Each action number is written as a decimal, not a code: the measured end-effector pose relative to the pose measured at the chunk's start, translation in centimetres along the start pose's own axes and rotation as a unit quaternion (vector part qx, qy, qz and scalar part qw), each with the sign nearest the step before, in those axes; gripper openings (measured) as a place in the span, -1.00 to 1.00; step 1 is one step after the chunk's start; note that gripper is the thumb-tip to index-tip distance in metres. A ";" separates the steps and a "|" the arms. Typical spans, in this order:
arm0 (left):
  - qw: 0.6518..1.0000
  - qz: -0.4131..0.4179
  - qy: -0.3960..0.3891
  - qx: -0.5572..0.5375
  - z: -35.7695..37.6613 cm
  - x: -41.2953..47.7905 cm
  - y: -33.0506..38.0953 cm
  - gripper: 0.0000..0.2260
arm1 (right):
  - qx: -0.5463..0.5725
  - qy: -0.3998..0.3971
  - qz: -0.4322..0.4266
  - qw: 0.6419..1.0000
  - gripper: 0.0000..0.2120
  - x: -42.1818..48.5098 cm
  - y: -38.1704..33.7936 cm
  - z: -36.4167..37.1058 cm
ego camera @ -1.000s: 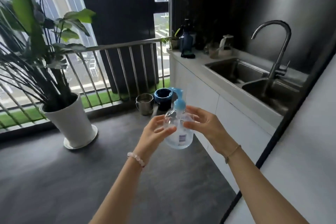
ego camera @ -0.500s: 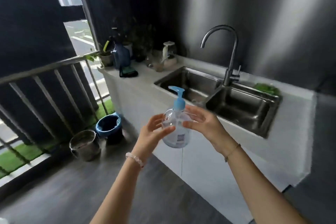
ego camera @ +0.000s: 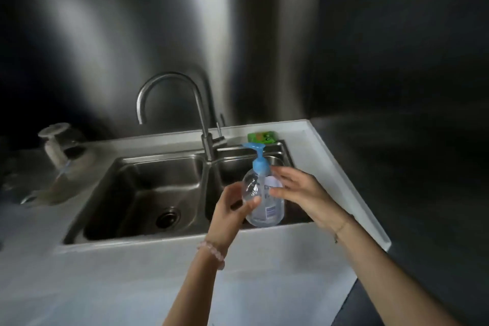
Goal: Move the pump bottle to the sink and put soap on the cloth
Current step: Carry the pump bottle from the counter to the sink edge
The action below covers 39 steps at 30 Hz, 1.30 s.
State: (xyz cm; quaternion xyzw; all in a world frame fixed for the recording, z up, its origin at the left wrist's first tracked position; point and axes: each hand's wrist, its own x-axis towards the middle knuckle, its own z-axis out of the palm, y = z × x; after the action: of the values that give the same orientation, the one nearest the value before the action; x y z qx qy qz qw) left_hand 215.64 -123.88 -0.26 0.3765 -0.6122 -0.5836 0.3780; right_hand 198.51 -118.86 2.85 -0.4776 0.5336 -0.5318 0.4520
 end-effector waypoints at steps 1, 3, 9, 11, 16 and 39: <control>1.000 -0.002 -0.016 -0.006 0.7 1.9 -0.2 -0.50 | -0.007 0.015 0.001 1.000 -0.59 1.1 0.4 -1.1; 0.999 -0.002 -0.040 -0.020 2.3 5.6 -0.5 -0.54 | -0.019 0.050 0.002 0.999 -0.63 3.4 1.1 -3.4; 0.996 -0.003 -0.080 -0.050 6.8 18.2 -1.9 -0.62 | -0.039 0.124 0.020 0.991 -0.65 12.5 2.7 -10.5; 0.995 -0.010 -0.081 -0.060 7.8 22.2 -2.5 -0.60 | -0.050 0.148 0.021 0.988 -0.55 15.8 3.4 -12.6; 0.994 -0.019 -0.095 -0.044 10.2 31.3 -4.6 -0.67 | -0.053 0.171 0.047 0.983 -0.47 22.5 5.3 -16.7; 0.986 -0.087 -0.137 0.027 15.6 50.2 -14.4 -0.69 | -0.062 0.191 0.143 0.969 -0.43 38.8 16.5 -24.7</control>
State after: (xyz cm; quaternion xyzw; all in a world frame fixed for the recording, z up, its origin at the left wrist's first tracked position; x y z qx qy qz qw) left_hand 180.21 -162.98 -13.98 0.3550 -0.6386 -0.6436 0.2277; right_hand 168.28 -154.33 -12.02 -0.3127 0.7046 -0.5088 0.3832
